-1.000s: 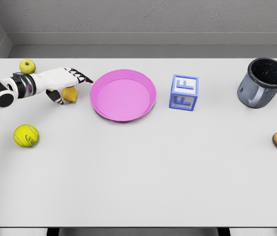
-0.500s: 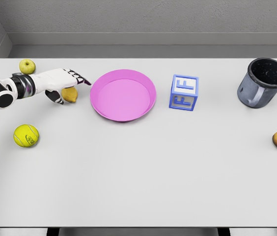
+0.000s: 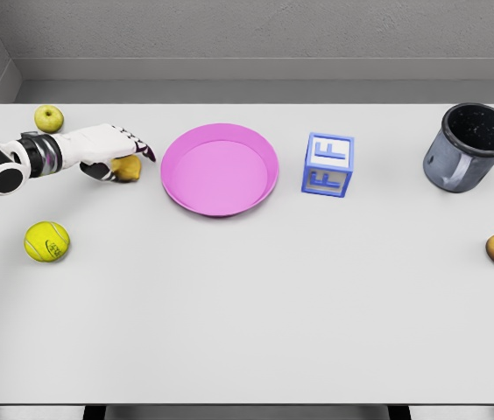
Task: Put the lemon on the plate with left arm
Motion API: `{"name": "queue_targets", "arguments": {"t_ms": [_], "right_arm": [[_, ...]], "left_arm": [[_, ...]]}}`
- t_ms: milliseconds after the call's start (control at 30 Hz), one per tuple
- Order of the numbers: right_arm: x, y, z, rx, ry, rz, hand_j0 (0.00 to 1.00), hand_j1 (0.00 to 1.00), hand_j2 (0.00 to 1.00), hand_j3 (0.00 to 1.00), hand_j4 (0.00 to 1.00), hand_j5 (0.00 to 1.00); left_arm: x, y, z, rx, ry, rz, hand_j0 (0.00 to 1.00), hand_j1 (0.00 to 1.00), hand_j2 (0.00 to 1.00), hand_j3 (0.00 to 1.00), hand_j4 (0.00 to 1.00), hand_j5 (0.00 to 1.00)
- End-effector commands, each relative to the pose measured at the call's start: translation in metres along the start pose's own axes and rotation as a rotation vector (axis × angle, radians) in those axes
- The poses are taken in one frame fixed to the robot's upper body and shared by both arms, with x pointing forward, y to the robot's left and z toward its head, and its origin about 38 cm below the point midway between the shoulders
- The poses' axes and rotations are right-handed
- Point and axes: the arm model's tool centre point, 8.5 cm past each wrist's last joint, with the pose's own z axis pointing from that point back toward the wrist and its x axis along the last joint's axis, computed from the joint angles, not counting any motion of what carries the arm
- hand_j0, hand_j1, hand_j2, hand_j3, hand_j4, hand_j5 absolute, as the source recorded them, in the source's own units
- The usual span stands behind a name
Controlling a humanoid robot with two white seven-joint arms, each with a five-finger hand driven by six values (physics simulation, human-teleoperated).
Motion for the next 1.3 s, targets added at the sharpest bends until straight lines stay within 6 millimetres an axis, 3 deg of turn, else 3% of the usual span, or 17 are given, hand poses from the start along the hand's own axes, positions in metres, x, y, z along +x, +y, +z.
{"name": "queue_targets", "arguments": {"t_ms": [0,367,400,567,967,1267], "right_arm": [[0.0,0.0,0.0,0.0,0.0,0.001,1.0,1.0,1.0,1.0,1.0,1.0],[0.0,0.0,0.0,0.0,0.0,0.001,1.0,1.0,1.0,1.0,1.0,1.0],[-0.001,0.0,0.0,0.0,0.002,0.0,1.0,1.0,1.0,1.0,1.0,1.0],[0.0,0.0,0.0,0.0,0.0,0.001,1.0,1.0,1.0,1.0,1.0,1.0],[0.0,0.0,0.0,0.001,0.0,0.0,1.0,1.0,1.0,1.0,1.0,1.0],[0.0,0.0,0.0,0.001,0.0,0.0,1.0,1.0,1.0,1.0,1.0,1.0]], "left_arm": [[-0.001,0.001,0.001,0.006,0.001,0.006,0.71,0.71,0.71,0.71,0.71,0.71],[-0.002,0.001,0.002,0.009,0.003,0.009,0.65,0.65,0.65,0.65,0.65,0.65],[-0.003,0.001,0.003,0.012,0.005,0.011,0.59,0.59,0.59,0.59,0.59,0.59],[-0.004,0.002,0.005,0.026,0.007,0.011,0.54,0.54,0.54,0.54,0.54,0.54],[-0.002,0.017,0.013,0.084,-0.013,0.011,0.54,0.54,0.54,0.54,0.54,0.54],[0.011,0.033,0.013,0.134,-0.056,-0.003,0.54,0.54,0.54,0.54,0.54,0.54]]}}
